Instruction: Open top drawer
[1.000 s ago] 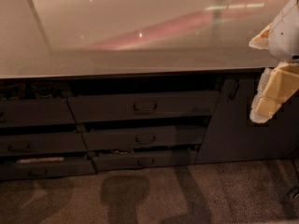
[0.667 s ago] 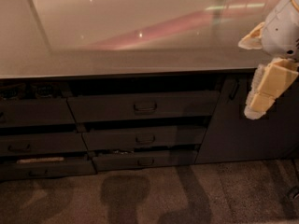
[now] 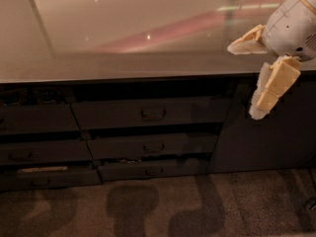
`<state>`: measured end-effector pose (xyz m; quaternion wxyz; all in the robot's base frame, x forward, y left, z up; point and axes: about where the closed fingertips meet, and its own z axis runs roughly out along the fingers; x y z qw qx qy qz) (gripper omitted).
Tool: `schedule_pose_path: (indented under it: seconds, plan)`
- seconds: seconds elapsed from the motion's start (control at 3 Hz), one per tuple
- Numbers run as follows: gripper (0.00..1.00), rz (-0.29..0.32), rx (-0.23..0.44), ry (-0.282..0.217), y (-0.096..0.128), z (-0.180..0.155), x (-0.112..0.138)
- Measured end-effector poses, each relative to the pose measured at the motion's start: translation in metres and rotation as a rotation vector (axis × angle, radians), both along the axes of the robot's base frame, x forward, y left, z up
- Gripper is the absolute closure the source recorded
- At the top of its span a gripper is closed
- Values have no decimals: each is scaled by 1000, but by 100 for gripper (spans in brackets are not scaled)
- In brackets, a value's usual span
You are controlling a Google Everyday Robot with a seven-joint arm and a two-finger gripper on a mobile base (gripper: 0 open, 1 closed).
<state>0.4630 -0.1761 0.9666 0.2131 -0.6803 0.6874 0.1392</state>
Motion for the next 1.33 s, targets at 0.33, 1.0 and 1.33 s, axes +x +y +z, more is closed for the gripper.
schedule_pose_path:
  seconds: [0.33,1.0,1.33]
  plan:
    - [0,-6,9,-17,4,2,4]
    - [0,23,68,13,21,-51,-34]
    - [0,5,46,0,18,-62,-18]
